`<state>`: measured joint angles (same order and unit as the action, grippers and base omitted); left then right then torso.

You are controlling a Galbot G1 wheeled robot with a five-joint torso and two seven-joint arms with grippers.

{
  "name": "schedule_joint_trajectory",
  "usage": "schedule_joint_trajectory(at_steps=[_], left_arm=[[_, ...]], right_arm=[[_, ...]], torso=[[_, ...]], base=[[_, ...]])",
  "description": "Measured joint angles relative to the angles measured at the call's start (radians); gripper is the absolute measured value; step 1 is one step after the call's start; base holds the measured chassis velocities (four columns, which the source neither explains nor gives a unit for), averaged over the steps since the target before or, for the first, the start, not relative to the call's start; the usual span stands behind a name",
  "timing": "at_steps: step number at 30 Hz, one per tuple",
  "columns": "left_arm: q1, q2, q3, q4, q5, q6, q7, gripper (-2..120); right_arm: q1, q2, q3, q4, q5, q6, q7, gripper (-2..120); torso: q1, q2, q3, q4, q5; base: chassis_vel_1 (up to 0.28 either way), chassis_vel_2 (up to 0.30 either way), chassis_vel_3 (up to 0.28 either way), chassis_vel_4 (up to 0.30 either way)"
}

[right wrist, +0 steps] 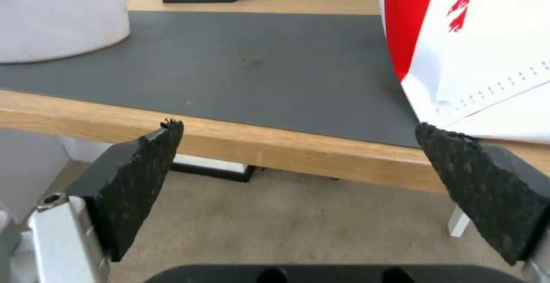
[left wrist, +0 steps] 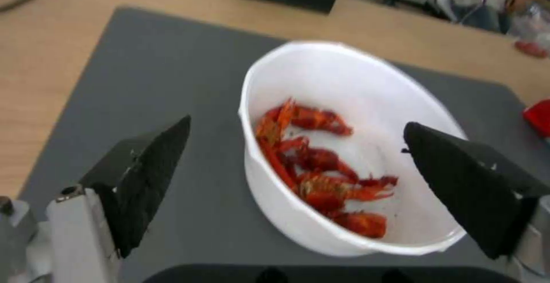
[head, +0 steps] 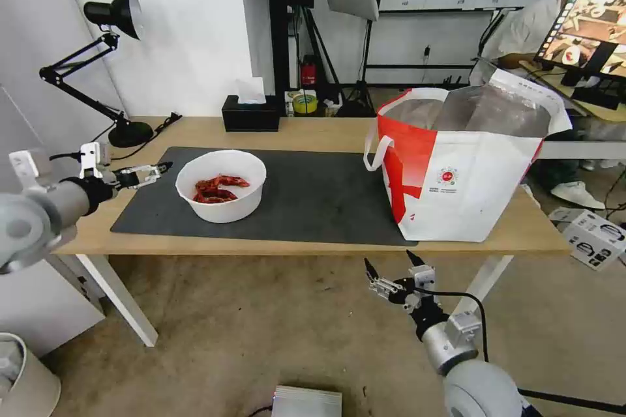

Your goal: Pick up the trash from the table and place it into the takeout bag.

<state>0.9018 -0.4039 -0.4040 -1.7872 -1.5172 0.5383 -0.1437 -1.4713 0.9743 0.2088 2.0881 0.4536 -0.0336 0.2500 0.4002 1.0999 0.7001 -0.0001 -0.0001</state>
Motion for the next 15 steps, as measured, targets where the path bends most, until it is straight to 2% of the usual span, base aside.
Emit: schedule_joint_trajectory(at_steps=[6,15], left_arm=[[-0.081,-0.014,0.062,0.052,-0.029,0.076,0.004,100],[-0.190,-0.032,0.155,0.098,-0.056,0.099,0.000,100]], right_arm=[[0.000,0.000,0.000,0.000,0.000,0.000,0.000,100],[0.000,0.000,0.000,0.000,0.000,0.000,0.000,100]], torso=[[0.000,0.000,0.000,0.0002,0.0000],[0.000,0.000,0.000,0.0002,0.0001]], base=[[0.000,0.000,0.000,0.000],[0.000,0.000,0.000,0.000]])
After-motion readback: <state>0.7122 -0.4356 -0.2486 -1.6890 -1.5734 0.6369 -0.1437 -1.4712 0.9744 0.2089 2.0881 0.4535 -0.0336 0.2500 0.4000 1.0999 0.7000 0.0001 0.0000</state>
